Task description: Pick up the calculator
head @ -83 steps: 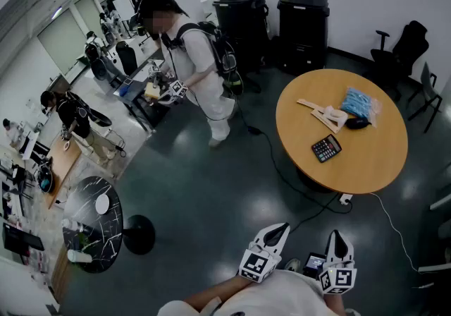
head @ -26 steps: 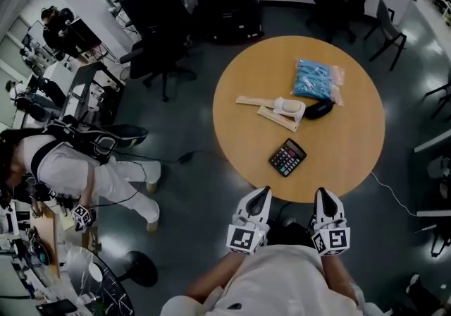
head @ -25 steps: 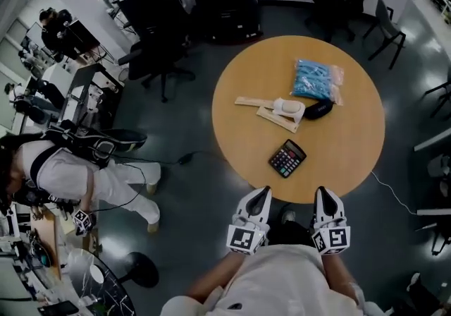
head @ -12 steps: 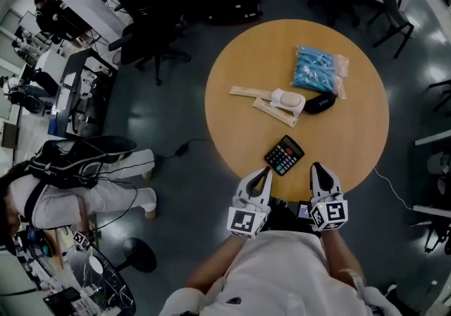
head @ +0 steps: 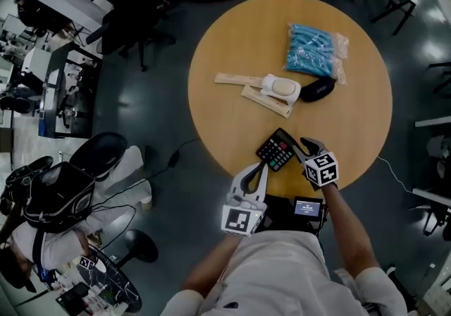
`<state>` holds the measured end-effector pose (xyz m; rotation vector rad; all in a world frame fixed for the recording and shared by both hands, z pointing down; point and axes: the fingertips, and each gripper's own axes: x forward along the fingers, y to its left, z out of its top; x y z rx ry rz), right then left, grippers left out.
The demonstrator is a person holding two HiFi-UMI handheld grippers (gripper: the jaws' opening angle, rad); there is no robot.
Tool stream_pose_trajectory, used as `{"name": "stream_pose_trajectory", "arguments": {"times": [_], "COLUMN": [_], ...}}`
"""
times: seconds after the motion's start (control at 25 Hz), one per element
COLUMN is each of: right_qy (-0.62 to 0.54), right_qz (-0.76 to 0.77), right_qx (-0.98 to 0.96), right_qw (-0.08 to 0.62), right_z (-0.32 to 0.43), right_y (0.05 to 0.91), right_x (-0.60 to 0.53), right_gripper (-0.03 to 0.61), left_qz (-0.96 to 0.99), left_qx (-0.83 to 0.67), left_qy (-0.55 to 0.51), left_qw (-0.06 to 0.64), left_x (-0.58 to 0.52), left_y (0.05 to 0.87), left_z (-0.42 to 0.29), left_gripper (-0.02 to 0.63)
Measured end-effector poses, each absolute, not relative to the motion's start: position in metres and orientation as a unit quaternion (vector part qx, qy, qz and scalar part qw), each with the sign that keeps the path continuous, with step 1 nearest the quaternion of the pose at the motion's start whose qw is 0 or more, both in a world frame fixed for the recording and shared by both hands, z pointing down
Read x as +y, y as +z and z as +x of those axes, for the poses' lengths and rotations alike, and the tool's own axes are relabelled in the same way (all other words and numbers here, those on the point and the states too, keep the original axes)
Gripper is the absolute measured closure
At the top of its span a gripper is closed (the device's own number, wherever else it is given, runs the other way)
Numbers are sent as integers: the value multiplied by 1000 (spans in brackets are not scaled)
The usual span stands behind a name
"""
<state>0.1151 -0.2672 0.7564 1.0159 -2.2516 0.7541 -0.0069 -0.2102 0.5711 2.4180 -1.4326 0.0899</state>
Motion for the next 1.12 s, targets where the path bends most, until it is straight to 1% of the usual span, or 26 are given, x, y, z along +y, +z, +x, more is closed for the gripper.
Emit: {"name": "stream_pose_trajectory", "arguments": {"times": [0.16, 0.32, 0.4, 0.48, 0.68, 0.84, 1.0, 1.12], "right_qy": [320, 366, 374, 371, 358, 329, 256, 212], "right_qz": [344, 323, 318, 310, 303, 329, 372, 413], "right_qx": [-825, -817, -817, -821, -829, -836, -838, -834], "right_qw": [314, 308, 301, 303, 304, 291, 306, 298], "right_z": [111, 106, 105, 104, 100, 99, 105, 118], "right_y": [798, 816, 818, 817, 806, 775, 738, 703], "right_x": [-275, -280, -282, -281, -269, -255, -232, -213], "right_gripper": [439, 437, 468, 485, 509, 528, 531, 531], "left_qz": [851, 853, 852, 850, 852, 859, 865, 869], "left_qx": [-495, -490, -491, -492, -490, -484, -480, -476], "left_qy": [37, 44, 45, 45, 38, 35, 32, 30], "left_qw": [175, 176, 179, 182, 180, 165, 140, 131], "left_x": [-213, -215, -214, -214, -211, -204, -195, -192], "left_y": [580, 584, 586, 589, 590, 580, 572, 555], "left_z": [-4, -5, -7, -10, -11, -8, -10, -11], "left_gripper": [607, 607, 607, 607, 607, 607, 607, 607]}}
